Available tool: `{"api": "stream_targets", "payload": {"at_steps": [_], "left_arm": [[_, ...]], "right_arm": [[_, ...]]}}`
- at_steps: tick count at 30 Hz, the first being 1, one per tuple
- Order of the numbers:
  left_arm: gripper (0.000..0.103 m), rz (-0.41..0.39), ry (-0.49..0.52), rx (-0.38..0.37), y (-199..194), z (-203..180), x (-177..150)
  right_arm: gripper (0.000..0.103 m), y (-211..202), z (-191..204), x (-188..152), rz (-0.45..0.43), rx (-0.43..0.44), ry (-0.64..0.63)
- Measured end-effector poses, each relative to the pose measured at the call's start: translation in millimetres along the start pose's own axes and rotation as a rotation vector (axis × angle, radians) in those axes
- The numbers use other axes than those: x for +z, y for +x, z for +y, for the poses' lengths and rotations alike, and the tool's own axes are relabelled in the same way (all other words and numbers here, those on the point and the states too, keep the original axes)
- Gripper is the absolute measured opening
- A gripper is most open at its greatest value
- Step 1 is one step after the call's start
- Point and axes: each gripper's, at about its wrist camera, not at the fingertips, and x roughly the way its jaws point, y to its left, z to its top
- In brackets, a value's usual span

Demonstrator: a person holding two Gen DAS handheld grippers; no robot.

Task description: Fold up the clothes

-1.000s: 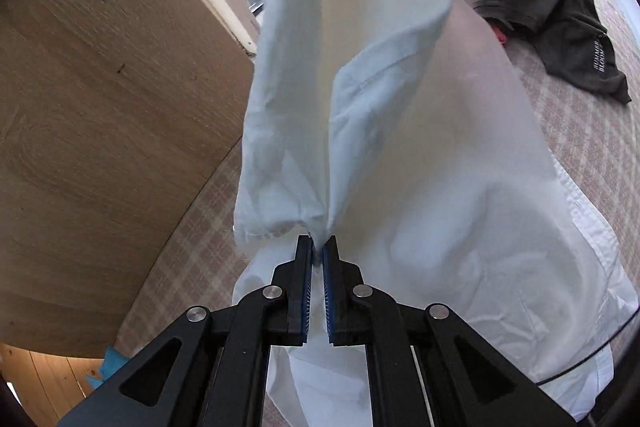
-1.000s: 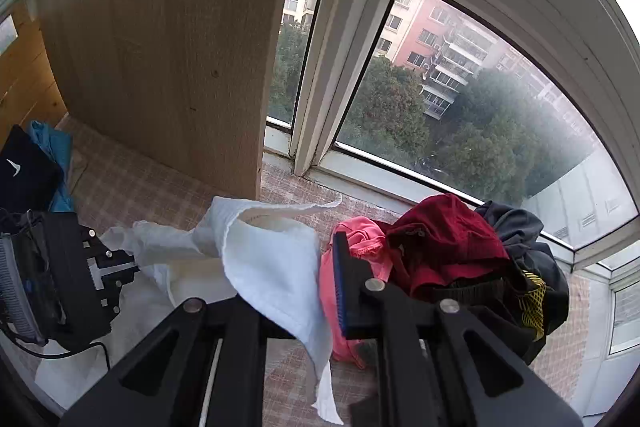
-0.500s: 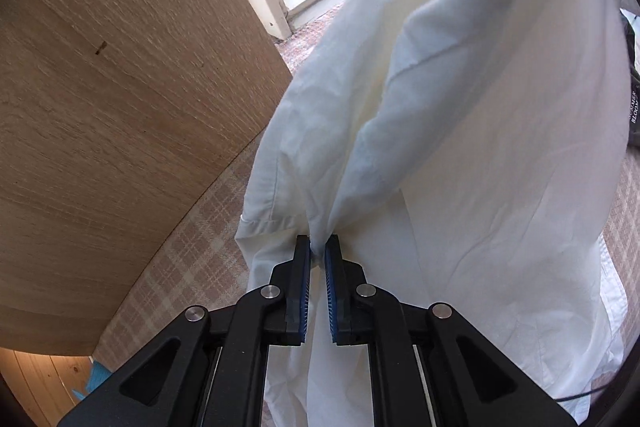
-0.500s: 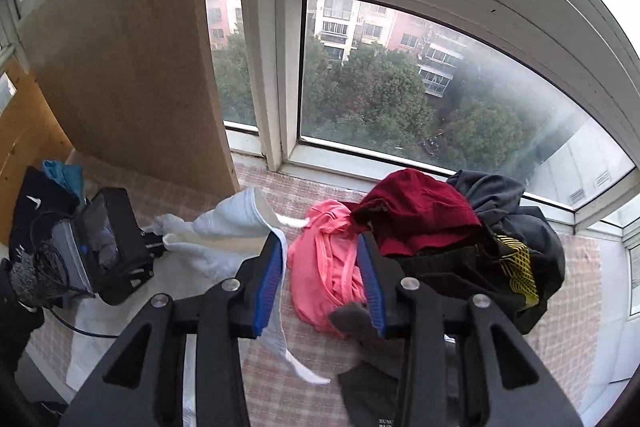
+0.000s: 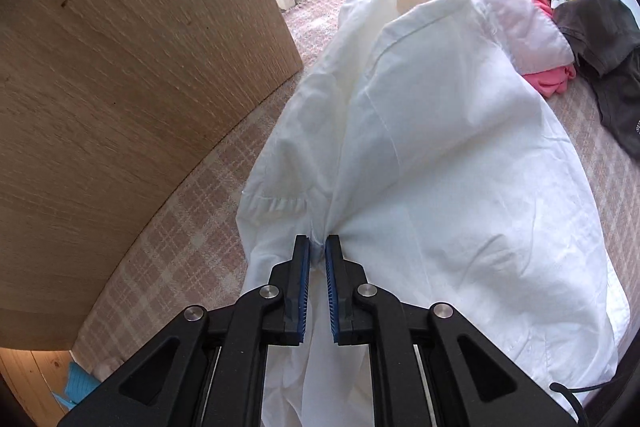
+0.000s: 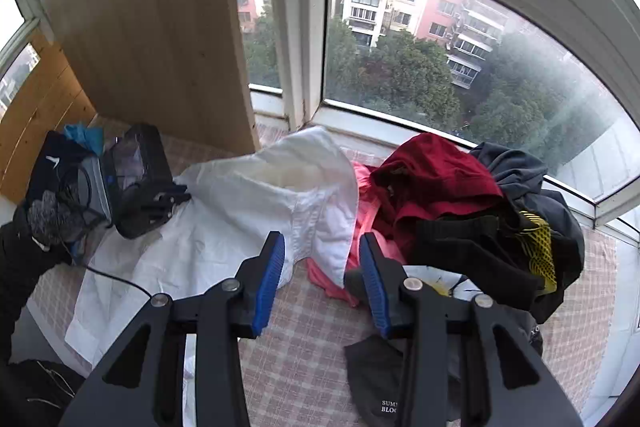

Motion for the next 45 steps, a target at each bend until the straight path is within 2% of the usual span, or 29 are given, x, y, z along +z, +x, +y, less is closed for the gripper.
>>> {"api": "stream_targets", "payload": {"at_steps": [4,6,8,9,12,16,18,21,23,27,29,30,34,38,42,43,45], "left_arm": [[0.015,-0.054,0.034,-0.010,-37,6,-13],[0.023,-0.086,0.056,0.001,-63,10,-35],[0.023,-0.118,0.065,0.012,-93,25,-65],[0.026,-0.132,0.064,0.010,-106,29,-92],[0.038,-0.141,0.029,-0.027,-127,17,-212],[0.040,-0.066,-0.086,-0.126,-118,0,-334],[0.040,-0.022,-0.135,-0.195,-106,-18,-378],[0.041,0.005,-0.203,-0.324,-95,-46,-424],[0.044,0.008,-0.227,-0.369,-86,-58,-434],[0.044,-0.009,-0.272,-0.438,-73,-72,-441],[0.033,-0.028,-0.270,-0.439,-72,-73,-439],[0.006,-0.039,-0.255,-0.429,-73,-75,-437],[0.004,-0.111,-0.223,-0.402,-99,-70,-431],[0.004,-0.200,-0.245,-0.323,-147,-33,-430],[0.005,-0.221,-0.267,-0.177,-172,12,-432],[0.007,-0.217,-0.271,-0.128,-173,25,-432],[0.015,-0.156,-0.311,0.038,-164,53,-433]], "right_arm": [[0.038,73,38,-47,0.120,0.094,-0.030],[0.038,97,55,-75,0.155,0.162,-0.012],[0.038,106,68,-104,0.154,0.219,0.014],[0.038,103,71,-120,0.139,0.245,0.032],[0.038,90,77,-171,0.118,0.273,0.084],[0.039,76,82,-240,0.126,0.312,0.198],[0.039,72,90,-268,0.127,0.314,0.231],[0.039,75,107,-297,0.133,0.334,0.274],[0.039,76,118,-306,0.138,0.365,0.286],[0.039,73,135,-311,0.128,0.365,0.269],[0.039,68,142,-311,0.114,0.362,0.253],[0.039,66,143,-311,0.107,0.356,0.251],[0.039,61,143,-312,0.094,0.335,0.251],[0.039,67,141,-319,0.118,0.328,0.264],[0.039,74,143,-319,0.132,0.325,0.269],[0.039,76,144,-319,0.134,0.326,0.271],[0.039,77,142,-320,0.132,0.329,0.279]]}}
